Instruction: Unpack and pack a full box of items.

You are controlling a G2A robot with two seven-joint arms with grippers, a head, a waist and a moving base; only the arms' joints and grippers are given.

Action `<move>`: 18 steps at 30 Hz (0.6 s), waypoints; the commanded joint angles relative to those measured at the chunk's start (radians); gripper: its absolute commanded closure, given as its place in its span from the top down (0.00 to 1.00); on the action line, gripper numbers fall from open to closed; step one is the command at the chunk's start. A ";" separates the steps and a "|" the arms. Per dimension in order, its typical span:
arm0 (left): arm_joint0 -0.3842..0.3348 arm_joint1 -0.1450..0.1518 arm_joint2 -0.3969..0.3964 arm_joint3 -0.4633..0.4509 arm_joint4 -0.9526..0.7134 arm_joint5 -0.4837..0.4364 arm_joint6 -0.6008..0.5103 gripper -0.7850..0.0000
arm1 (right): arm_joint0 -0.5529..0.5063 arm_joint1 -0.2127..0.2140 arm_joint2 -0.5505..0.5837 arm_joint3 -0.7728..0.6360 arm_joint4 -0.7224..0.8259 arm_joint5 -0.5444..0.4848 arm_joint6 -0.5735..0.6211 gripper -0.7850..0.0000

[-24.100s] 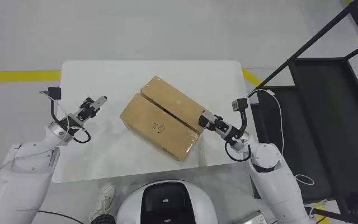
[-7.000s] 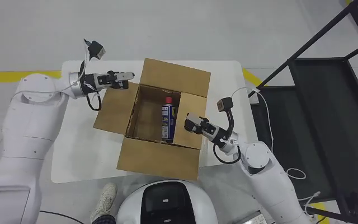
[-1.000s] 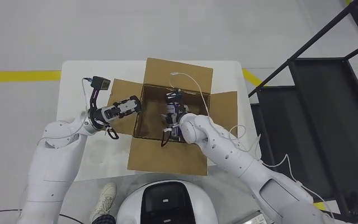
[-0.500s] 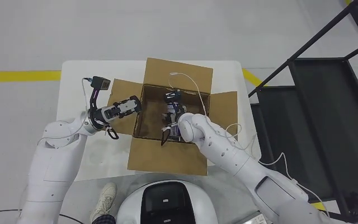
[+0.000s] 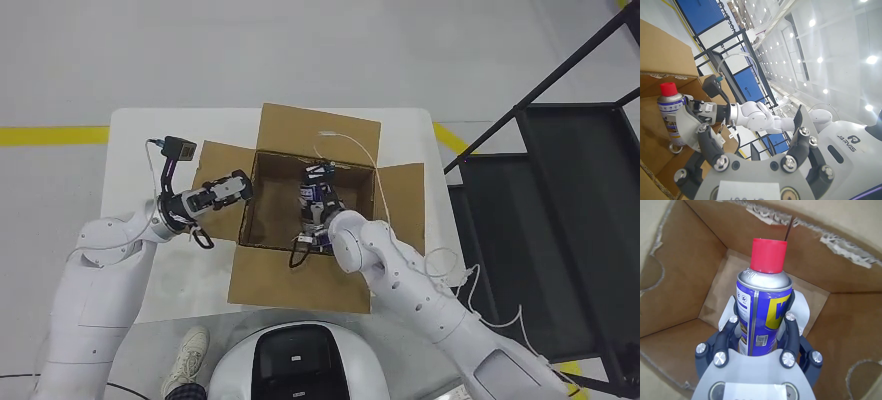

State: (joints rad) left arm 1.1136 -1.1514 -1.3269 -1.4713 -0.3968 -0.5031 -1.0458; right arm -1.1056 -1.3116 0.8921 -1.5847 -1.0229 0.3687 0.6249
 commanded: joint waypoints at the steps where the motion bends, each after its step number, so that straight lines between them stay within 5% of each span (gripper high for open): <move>1: 0.008 0.002 -0.012 -0.006 0.006 -0.004 0.016 1.00 | -0.028 0.006 0.020 -0.042 -0.012 -0.017 -0.018 0.00; 18: 0.108 0.049 -0.247 0.029 0.132 0.007 0.140 1.00 | -0.279 0.050 0.231 -0.294 -0.072 -0.250 -0.387 0.00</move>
State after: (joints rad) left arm 1.2227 -1.1051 -1.5706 -1.4553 -0.2817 -0.5007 -0.8984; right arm -1.3764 -1.2629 1.1120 -1.8732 -1.0922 0.1300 0.2538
